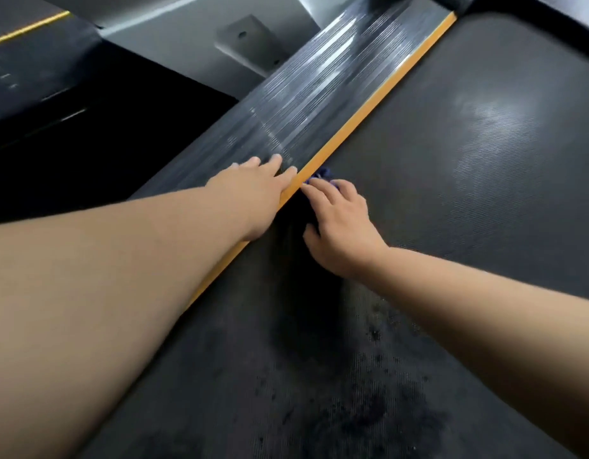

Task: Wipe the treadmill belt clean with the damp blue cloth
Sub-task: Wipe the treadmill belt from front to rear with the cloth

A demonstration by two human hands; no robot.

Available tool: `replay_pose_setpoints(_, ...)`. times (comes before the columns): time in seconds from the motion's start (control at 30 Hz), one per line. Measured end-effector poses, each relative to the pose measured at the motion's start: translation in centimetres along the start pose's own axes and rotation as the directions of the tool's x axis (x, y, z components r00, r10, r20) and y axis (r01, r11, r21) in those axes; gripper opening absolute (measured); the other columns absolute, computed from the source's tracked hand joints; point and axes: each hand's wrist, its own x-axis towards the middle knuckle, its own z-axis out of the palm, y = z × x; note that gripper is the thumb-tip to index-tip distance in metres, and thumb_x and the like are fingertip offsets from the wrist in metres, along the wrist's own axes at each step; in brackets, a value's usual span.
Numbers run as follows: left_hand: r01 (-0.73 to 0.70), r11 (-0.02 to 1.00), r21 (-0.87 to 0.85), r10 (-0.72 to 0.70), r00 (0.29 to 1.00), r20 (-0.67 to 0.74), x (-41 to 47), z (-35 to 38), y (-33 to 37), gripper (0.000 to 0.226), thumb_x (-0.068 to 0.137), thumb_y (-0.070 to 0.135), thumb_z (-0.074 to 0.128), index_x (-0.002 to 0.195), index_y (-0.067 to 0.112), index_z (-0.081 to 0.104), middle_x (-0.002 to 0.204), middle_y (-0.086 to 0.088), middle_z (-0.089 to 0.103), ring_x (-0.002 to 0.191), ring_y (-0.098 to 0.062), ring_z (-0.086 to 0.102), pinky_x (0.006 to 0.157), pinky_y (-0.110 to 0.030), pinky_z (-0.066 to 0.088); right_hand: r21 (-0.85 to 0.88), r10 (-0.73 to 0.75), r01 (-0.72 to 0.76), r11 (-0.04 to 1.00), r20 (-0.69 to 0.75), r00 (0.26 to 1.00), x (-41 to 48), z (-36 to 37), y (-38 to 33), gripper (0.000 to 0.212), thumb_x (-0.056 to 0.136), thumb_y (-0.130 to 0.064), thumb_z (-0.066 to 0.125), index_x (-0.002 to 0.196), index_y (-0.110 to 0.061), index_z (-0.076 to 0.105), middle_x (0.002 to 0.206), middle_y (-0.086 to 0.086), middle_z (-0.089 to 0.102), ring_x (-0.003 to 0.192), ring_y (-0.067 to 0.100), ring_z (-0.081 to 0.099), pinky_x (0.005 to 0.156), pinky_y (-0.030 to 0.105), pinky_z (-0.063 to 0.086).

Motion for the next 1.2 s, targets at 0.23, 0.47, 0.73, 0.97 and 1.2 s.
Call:
replay_pose_setpoints(0.23, 0.073, 0.993, -0.094, -0.061, 0.991, 0.121, -5.0, 3.8, -1.6, 0.082, 0.099, 0.027, 0.047, 0.148, 0.03, -0.018, 0.156, 0.002, -0.024, 0.146, -0.024, -0.01, 0.112, -0.047, 0.029, -0.156, 0.072, -0.049, 0.987, 0.143, 0.987, 1.9, -2.4, 2.6, 0.072, 0.082, -0.043, 0.058, 0.145, -0.02, 0.032, 0.148, 0.0, 0.037, 0.124, 0.033, 0.035, 0.102, 0.043, 0.033)
replay_pose_setpoints(0.47, 0.092, 0.987, -0.135, -0.077, 0.991, 0.112, -4.5, 3.6, -1.3, 0.093, 0.095, 0.01, 0.052, 0.146, 0.034, -0.021, 0.154, 0.005, -0.028, 0.145, -0.024, -0.013, 0.109, -0.046, 0.031, 0.006, 0.108, -0.108, 0.994, -0.037, 0.993, 2.7, -2.3, 4.1, 0.053, 0.085, -0.022, 0.061, 0.136, -0.014, 0.049, 0.145, 0.004, 0.044, 0.128, 0.028, 0.042, 0.106, 0.033, 0.032)
replay_pose_setpoints(0.73, 0.089, 0.982, -0.168, -0.075, 0.994, 0.085, -4.3, 4.3, -1.6, 0.091, 0.094, 0.01, 0.052, 0.147, 0.035, -0.018, 0.155, 0.006, -0.025, 0.146, -0.023, -0.011, 0.108, -0.046, 0.032, 0.095, 0.108, -0.113, 0.989, 0.063, 0.992, 1.2, -0.9, -1.3, 0.018, 0.076, -0.02, 0.065, 0.092, -0.011, 0.066, 0.103, 0.008, 0.064, 0.099, 0.028, 0.059, 0.08, 0.029, 0.042)
replay_pose_setpoints(0.97, 0.085, 0.991, -0.1, -0.074, 0.992, 0.106, -4.6, 3.4, -1.6, 0.091, 0.095, 0.019, 0.054, 0.147, 0.033, -0.02, 0.155, 0.004, -0.025, 0.146, -0.024, -0.009, 0.101, -0.05, 0.041, 0.081, 0.2, -0.195, 0.977, -0.053, 0.978, 1.7, -1.3, 0.0, 0.033, 0.079, -0.013, 0.06, 0.111, -0.01, 0.065, 0.13, 0.007, 0.052, 0.116, 0.029, 0.052, 0.097, 0.028, 0.038)
replay_pose_setpoints(1.2, 0.02, 1.0, -0.001, -0.019, 0.992, 0.123, -5.2, 2.8, -2.1, 0.077, 0.099, 0.038, 0.041, 0.147, 0.031, -0.019, 0.156, 0.003, -0.023, 0.146, -0.024, -0.007, 0.098, -0.051, 0.044, 0.127, 0.219, -0.238, 0.963, 0.149, 0.964, 1.1, -1.1, -1.8, 0.031, 0.074, -0.021, 0.063, 0.104, -0.014, 0.064, 0.12, 0.007, 0.055, 0.11, 0.029, 0.054, 0.093, 0.029, 0.044)
